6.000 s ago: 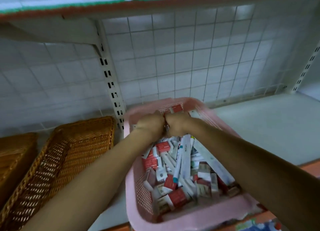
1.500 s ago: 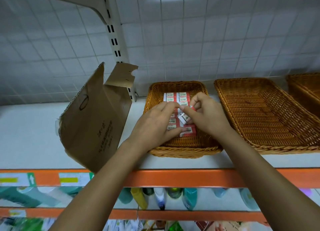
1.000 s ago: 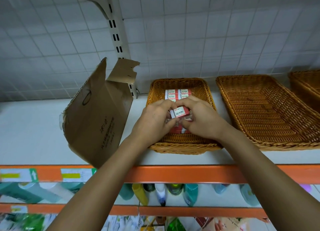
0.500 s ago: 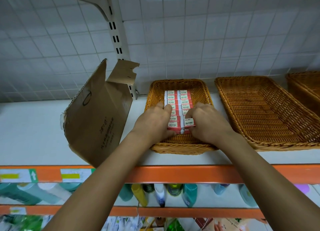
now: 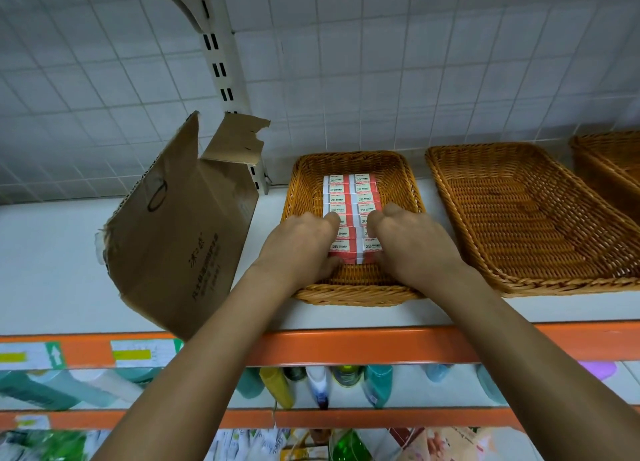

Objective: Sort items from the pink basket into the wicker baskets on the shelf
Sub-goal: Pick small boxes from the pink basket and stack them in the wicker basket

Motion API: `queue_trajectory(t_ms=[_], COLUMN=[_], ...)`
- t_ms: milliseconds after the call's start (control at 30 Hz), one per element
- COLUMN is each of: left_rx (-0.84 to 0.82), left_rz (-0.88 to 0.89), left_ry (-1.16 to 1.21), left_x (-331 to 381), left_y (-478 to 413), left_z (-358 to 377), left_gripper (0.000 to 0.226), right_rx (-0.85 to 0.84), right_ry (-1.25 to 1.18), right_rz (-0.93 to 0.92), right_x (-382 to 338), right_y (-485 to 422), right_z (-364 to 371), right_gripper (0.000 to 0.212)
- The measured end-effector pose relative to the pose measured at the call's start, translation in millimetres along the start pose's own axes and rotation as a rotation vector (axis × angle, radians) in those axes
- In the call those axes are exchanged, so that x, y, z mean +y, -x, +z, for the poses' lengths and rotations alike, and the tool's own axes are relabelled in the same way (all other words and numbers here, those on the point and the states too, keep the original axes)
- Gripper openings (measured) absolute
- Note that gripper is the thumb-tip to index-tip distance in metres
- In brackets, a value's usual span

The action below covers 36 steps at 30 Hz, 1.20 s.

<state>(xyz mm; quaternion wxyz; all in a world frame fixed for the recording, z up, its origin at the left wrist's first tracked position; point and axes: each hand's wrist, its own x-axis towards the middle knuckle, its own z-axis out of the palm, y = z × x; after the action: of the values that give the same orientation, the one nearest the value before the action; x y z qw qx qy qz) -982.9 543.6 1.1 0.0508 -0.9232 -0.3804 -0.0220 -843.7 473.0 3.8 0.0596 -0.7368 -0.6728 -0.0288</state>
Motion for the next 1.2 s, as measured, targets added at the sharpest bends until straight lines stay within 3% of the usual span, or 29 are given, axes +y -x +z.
queue_trajectory(t_ms=[833, 1200], left_rx=[-0.055, -0.077], left_rz=[0.004, 0.048], left_ry=[-0.006, -0.085], left_x=[-0.3, 2.8], left_y=[-0.8, -1.1], left_z=[1.6, -2.2], left_gripper=[0.034, 0.044], right_rx=[-0.046, -0.055], right_ry=[-0.092, -0.087], right_rz=[0.027, -0.005], right_x=[4.0, 4.5], right_y=[-4.0, -4.8], right_z=[3.8, 0.8], right_gripper=[0.035, 0.041])
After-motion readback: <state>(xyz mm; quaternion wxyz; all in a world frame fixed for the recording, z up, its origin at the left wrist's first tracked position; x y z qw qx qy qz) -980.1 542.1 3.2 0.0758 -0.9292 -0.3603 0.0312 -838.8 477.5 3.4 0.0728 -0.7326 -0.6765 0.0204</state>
